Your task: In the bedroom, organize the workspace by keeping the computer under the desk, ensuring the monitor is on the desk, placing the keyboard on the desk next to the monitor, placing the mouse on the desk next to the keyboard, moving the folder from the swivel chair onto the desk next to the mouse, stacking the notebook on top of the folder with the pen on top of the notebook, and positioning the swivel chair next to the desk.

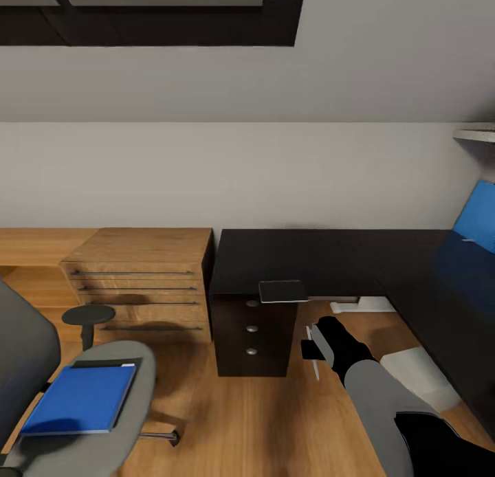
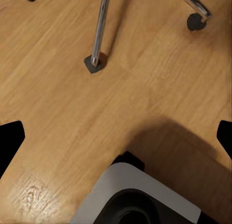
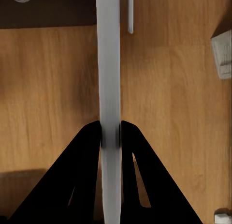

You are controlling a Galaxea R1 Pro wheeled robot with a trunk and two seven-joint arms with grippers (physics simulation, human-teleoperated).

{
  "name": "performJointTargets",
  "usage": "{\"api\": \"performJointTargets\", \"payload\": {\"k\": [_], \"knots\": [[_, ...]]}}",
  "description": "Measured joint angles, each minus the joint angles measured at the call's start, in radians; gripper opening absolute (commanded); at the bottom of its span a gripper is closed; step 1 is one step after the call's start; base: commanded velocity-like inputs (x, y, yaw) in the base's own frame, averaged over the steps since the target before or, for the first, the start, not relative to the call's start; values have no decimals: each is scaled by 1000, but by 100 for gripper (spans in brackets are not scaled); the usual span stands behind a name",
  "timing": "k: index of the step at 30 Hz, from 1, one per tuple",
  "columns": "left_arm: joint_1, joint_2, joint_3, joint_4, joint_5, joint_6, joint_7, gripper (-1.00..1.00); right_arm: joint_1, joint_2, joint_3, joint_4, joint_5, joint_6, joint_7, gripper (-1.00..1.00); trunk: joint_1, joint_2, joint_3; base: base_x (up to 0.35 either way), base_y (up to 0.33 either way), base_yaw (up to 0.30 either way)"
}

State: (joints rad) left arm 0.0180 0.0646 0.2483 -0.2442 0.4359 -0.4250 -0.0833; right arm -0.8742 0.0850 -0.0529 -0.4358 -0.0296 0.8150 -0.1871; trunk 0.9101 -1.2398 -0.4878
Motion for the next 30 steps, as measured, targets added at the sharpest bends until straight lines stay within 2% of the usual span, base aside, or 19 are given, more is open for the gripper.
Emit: {"api": "performJointTargets", "payload": {"k": [5, 9, 15, 22, 30], "knots": [[0, -1, 0, 0, 0, 0, 0, 100, 0, 0, 0, 1, 0, 0, 0, -100, 0, 0, 0, 0, -304, 0], [0, -11, -2, 0, -4, 0, -4, 100, 0, 0, 0, 1, 0, -1, 0, -100, 0, 0, 0, 0, -304, 0], [0, -23, -5, 0, -39, 1, -14, 100, 0, 0, 0, 2, 0, -12, 0, -100, 0, 0, 0, 0, -285, 0], [0, -27, -6, 0, -57, 1, -16, 100, 0, 1, 0, 1, 0, -22, 0, -100, 0, 0, 0, 0, -64, 0], [0, -33, -5, 0, -60, 3, -38, 100, 0, 1, 0, 1, 0, -30, 0, -100, -31, 56, 25, 0, -6, 0]]}}
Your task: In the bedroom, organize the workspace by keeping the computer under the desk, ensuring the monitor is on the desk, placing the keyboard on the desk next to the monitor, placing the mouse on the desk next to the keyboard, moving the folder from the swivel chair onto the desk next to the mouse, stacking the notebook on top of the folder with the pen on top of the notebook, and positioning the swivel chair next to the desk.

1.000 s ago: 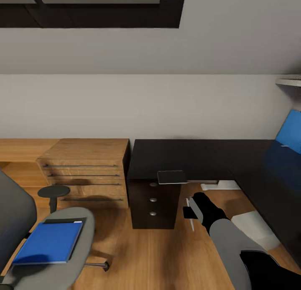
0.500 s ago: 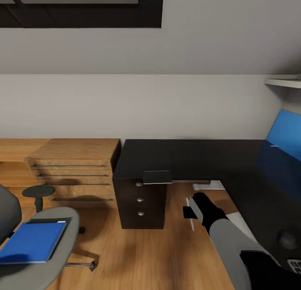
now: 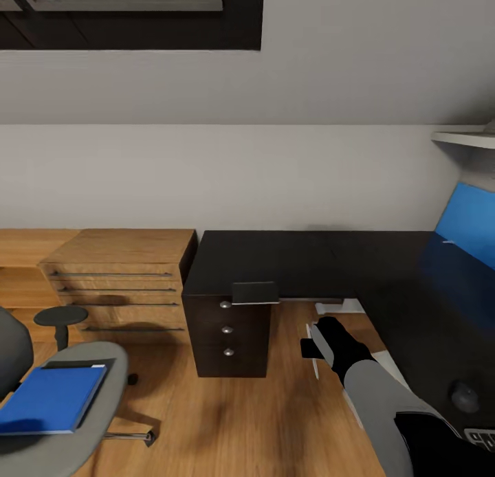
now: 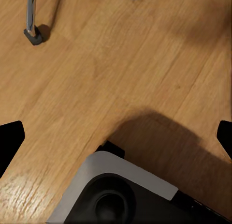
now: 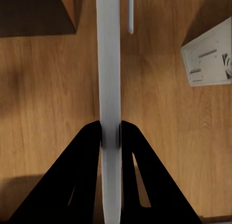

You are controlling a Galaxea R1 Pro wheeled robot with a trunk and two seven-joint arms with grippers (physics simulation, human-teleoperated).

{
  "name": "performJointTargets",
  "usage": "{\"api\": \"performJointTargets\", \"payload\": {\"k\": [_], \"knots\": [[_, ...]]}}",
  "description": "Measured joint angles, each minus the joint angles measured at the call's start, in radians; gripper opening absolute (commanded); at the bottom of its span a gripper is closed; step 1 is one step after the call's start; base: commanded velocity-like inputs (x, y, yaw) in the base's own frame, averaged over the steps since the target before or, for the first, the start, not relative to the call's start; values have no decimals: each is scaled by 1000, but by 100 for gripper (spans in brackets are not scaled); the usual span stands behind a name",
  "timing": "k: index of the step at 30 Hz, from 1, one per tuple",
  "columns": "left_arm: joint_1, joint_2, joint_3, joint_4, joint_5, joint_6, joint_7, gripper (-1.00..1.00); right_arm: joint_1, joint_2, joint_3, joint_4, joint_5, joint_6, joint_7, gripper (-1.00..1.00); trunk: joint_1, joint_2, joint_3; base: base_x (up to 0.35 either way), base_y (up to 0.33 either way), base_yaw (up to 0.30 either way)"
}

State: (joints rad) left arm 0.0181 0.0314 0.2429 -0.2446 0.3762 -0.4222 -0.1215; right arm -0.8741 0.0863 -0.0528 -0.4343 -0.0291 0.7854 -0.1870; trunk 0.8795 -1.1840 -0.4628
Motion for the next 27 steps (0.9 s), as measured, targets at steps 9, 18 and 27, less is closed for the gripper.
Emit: {"api": "performJointTargets", "payload": {"k": [9, 18, 27], "knots": [[0, -43, -2, -35, -3, 0, -3, 100, 0, 0, 0, -2, -3, -13, -3, -100, -35, 63, 28, 0, 0, 0], [0, -100, -46, -128, -250, 9, 54, 100, 0, 0, -3, -6, -3, -12, -4, -100, -69, 126, 56, 0, 0, 0], [0, -135, -47, -207, -272, 17, 79, 100, 0, 0, -4, -8, -3, -12, -4, -100, -104, 189, 85, 0, 0, 0]]}}
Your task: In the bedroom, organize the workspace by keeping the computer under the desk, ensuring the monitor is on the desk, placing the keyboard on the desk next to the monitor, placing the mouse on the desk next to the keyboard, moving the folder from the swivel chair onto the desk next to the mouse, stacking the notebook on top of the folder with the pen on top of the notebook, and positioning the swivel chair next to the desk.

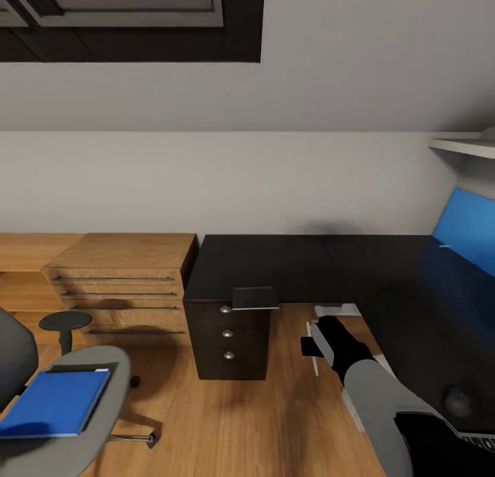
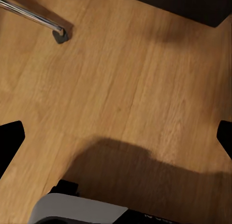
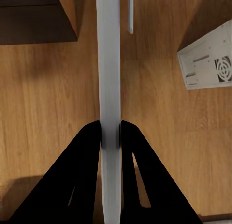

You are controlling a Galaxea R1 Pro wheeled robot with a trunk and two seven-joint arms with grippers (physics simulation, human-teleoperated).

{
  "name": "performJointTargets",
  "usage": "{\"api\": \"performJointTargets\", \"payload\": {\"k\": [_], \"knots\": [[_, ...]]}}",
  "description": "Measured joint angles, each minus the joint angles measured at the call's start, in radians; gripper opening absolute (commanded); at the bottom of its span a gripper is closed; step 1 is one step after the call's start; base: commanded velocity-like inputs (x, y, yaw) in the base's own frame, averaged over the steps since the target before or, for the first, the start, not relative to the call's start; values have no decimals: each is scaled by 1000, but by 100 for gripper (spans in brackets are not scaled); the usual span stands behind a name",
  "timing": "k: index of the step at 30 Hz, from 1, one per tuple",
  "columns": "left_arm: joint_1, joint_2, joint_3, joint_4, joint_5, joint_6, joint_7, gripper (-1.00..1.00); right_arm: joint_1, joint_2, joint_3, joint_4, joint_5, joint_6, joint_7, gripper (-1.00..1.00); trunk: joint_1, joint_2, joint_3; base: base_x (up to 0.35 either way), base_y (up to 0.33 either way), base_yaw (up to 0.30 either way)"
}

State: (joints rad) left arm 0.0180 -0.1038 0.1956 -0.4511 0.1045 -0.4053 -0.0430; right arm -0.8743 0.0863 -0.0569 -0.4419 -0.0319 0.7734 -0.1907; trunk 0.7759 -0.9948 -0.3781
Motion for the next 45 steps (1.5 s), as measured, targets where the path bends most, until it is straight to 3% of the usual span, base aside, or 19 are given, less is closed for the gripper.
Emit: {"api": "performJointTargets", "payload": {"k": [14, 22, 45], "knots": [[0, 15, 2, 41, -1, -3, 3, 100, 0, 2, 0, 3, 0, -2, -1, -100, -54, 98, 44, 0, 0, 0], [0, 16, 2, 44, -3, -12, 0, 100, 0, -1, -1, 1, 0, -26, -2, -100, -54, 98, 44, 44, -1, 0], [0, 17, 2, 46, 0, -12, 1, 100, 0, -2, -20, 0, 1, -30, -2, -100, -54, 98, 44, 290, -157, 0]]}}
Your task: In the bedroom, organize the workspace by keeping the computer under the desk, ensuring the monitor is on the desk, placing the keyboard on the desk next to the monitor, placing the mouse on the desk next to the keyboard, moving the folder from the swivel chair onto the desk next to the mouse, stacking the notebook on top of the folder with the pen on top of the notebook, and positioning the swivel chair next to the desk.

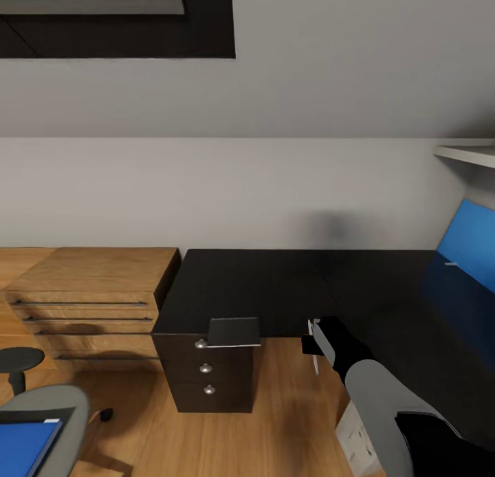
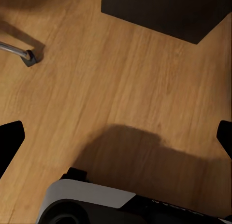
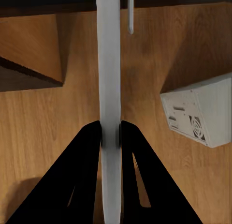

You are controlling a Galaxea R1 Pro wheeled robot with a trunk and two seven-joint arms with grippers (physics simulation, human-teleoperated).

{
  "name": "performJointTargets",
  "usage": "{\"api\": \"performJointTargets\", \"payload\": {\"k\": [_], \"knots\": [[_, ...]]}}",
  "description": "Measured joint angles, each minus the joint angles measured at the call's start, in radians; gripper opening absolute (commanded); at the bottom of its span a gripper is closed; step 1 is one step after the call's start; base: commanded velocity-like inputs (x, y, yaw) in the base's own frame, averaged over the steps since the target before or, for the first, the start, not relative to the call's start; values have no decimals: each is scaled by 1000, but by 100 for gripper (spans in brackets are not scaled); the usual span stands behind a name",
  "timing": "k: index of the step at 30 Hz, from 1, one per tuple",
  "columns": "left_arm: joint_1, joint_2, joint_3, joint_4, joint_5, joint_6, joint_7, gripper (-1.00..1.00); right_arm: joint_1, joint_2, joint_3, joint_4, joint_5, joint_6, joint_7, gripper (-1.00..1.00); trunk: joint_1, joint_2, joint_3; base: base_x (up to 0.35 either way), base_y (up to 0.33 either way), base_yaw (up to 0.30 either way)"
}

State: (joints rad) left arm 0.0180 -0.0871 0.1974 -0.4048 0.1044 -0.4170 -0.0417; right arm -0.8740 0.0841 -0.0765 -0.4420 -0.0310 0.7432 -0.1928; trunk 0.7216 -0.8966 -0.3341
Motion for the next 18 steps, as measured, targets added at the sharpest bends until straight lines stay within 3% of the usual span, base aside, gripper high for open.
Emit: {"api": "performJointTargets", "payload": {"k": [9, 18], "knots": [[0, 1, 1, 0, 0, 0, 0, 100, 0, 0, 0, 0, 0, 0, 2, -100, 0, 0, 0, 332, 4, 0], [0, 1, 2, 0, 0, 0, 0, 100, 0, 0, 2, 1, 0, -2, 6, -100, 0, 0, 0, 335, 137, 0]]}}
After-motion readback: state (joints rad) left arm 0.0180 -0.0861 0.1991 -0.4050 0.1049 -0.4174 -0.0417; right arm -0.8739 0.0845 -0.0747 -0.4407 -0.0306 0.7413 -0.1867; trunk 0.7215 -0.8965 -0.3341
